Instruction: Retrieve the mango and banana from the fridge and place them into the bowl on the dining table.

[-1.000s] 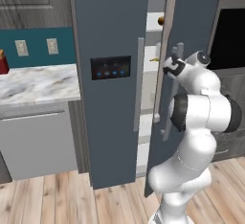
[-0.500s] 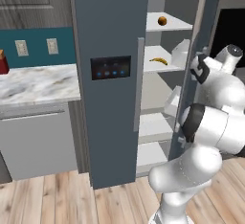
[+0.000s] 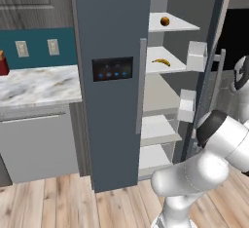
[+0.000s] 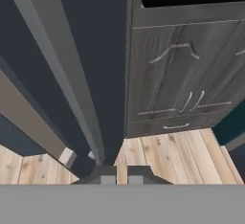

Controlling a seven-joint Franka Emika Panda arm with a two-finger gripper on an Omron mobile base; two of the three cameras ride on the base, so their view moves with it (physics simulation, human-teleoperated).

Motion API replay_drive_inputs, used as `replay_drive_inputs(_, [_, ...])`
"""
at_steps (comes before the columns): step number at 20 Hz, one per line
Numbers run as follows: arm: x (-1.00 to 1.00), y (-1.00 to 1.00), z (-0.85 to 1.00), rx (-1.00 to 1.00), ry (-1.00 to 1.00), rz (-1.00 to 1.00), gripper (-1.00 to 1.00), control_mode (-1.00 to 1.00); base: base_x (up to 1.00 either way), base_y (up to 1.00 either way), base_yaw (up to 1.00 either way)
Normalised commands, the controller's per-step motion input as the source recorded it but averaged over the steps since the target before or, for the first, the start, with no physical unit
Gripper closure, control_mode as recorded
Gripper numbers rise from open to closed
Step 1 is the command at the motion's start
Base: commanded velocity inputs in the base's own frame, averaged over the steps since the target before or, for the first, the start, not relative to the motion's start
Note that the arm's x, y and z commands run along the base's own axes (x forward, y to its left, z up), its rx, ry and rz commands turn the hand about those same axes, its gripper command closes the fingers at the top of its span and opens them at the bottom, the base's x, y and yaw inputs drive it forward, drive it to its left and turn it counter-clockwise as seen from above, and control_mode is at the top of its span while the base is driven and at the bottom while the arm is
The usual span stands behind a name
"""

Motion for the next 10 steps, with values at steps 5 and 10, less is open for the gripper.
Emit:
replay_drive_inputs(5, [-0.96,-0.18,0.49,-0.01,0.07,0.03,-1.0,-1.0,0.0,0.0,0.0])
replay_drive_inputs(10, [-0.33,0.75,0.36,-0.17,0.09,0.09,-1.0,-1.0,0.0,0.0,0.0])
